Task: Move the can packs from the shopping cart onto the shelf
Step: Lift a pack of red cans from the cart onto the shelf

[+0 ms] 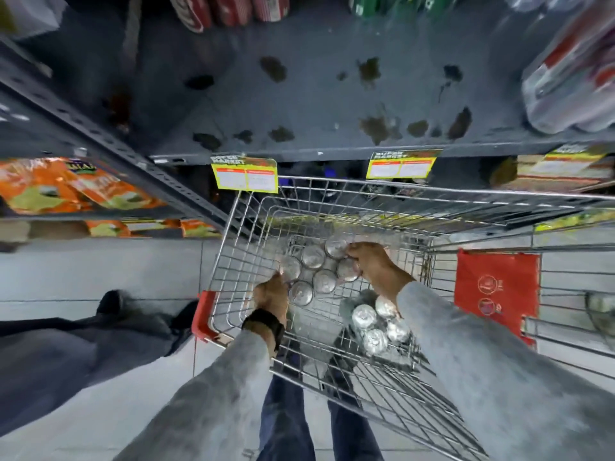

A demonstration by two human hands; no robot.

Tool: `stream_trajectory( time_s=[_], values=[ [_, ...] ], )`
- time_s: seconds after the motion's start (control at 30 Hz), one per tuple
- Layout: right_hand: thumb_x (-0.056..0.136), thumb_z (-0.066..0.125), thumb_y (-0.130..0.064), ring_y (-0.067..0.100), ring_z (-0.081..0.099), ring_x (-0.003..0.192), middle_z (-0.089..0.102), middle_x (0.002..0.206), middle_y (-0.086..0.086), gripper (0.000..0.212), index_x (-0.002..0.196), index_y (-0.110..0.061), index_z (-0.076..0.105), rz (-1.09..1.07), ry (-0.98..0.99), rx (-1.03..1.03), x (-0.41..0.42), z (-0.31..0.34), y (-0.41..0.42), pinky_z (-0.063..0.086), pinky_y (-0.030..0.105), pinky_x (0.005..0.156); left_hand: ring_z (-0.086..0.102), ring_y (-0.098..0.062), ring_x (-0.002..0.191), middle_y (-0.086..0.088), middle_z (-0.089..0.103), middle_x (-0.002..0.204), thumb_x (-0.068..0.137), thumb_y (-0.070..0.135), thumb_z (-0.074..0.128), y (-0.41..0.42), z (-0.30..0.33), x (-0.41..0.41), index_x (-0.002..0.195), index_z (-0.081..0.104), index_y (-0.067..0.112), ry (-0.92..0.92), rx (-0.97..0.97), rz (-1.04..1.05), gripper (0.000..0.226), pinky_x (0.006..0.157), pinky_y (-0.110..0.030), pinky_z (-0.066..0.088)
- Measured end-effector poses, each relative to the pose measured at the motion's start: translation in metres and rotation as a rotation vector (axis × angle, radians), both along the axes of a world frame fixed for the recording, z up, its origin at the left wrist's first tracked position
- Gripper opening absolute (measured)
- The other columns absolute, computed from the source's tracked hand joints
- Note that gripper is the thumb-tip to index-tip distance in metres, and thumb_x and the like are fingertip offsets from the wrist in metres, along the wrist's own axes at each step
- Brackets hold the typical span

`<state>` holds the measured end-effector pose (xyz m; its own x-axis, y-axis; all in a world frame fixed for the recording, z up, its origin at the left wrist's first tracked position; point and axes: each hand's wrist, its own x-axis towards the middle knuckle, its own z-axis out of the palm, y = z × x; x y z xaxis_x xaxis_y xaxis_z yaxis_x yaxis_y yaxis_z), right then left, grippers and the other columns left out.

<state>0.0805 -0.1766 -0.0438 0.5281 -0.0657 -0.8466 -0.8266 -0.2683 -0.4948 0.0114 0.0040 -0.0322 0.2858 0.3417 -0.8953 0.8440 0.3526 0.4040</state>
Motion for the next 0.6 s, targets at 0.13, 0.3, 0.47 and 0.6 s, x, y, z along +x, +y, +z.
stream_trajectory(
  time_s=[0.13,0.3,0.47,0.6],
  values=[
    [0.095,0.060,-0.009,0.036,0.070,0.108,0.077,0.116,0.018,0.020,0.091,-0.014,0.079,-0.029,0.004,-0.036,-0.022,0.054,-0.009,0.058,0.050,0.094,0.053,-0.022,0.099,-0.008,0.062,0.095,0.104,0.013,0.045,0.010,0.053,-0.009,0.084,0.063,0.014,-0.053,-0.057,-0.090,0.027,0.084,-0.030,0.043],
    [0.088,0.052,0.010,0.021,0.067,0.105,0.076,0.115,0.004,0.044,0.098,-0.025,0.077,-0.057,-0.032,0.015,-0.043,0.158,-0.020,0.054,0.049,0.106,0.052,-0.031,0.141,-0.015,0.058,0.144,0.111,0.033,0.032,0.020,0.161,-0.015,0.158,0.032,0.002,-0.180,-0.141,-0.188,0.057,0.119,-0.036,0.038],
    [0.074,0.050,0.013,0.024,0.068,0.115,0.079,0.113,-0.002,0.062,0.117,-0.021,0.076,-0.082,-0.189,0.089,-0.035,0.256,-0.018,0.056,0.048,0.102,0.061,-0.003,0.077,-0.002,0.068,0.110,0.108,0.040,0.034,0.033,0.249,-0.008,0.155,0.043,0.012,-0.350,-0.121,-0.162,0.055,0.064,-0.014,0.053],
    [0.057,0.053,0.001,0.036,0.070,0.113,0.078,0.115,0.017,0.056,0.106,-0.010,0.078,-0.078,-0.330,0.138,-0.002,0.313,0.001,0.057,0.056,0.100,0.076,-0.027,0.106,-0.018,0.079,0.115,0.088,0.065,0.052,0.052,0.300,0.014,0.116,0.079,0.028,-0.507,-0.122,-0.094,0.054,0.081,-0.035,0.062]
  ],
)
